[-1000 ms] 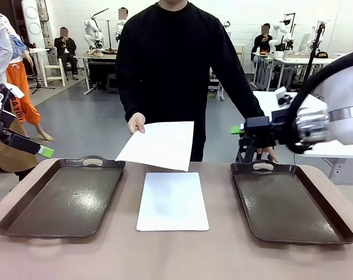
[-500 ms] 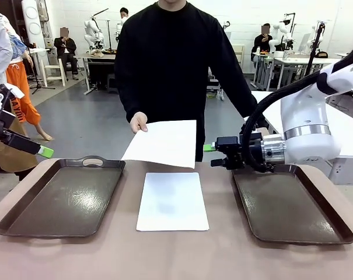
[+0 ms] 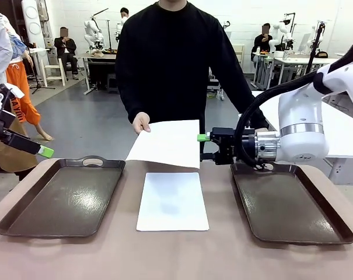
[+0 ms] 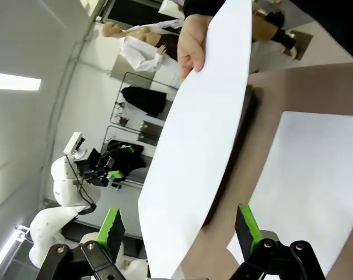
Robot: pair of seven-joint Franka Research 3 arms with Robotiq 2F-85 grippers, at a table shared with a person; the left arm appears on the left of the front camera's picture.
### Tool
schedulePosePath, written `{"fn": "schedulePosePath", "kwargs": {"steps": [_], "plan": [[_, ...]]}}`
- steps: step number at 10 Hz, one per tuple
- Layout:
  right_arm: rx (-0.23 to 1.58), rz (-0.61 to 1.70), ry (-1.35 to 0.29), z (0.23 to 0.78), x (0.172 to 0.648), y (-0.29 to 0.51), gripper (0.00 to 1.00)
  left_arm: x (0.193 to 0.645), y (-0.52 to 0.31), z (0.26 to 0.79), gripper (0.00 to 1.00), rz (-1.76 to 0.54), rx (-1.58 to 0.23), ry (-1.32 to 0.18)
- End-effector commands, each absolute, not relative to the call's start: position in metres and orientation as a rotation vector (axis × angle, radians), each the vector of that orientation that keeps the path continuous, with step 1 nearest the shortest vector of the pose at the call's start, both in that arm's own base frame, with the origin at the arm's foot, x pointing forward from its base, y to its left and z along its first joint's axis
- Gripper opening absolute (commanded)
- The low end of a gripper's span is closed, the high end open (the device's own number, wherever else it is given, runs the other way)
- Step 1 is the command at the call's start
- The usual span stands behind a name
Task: Sort the A4 documents.
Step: Receive the A4 Paper.
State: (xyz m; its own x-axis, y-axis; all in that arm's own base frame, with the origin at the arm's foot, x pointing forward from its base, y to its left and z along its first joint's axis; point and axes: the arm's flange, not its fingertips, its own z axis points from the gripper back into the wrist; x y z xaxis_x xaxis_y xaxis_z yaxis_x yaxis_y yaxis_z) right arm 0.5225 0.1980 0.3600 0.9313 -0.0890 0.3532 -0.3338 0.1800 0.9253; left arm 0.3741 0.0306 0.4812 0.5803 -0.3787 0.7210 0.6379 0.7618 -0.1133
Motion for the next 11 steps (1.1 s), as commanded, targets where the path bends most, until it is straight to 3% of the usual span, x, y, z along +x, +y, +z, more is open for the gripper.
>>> {"fn": "schedulePosePath", "kwargs": {"steps": [1,9,10,11], "plan": [[1.528,0.183,-0.278,0.352,0.543,0.215,1.0,0.375,0.033,0.478,1.0,-0.629,-0.399,-0.745],[1.483,0.147,-0.233,0.339,0.567,0.246,1.0,0.375,0.033,0.478,1.0,-0.629,-0.399,-0.745],[1.468,0.145,-0.244,0.339,0.567,0.246,0.84,0.375,0.033,0.478,1.0,-0.629,-0.399,-0.745],[1.471,0.147,-0.246,0.339,0.569,0.246,0.81,0.375,0.033,0.478,1.0,-0.629,-0.399,-0.745]]}}
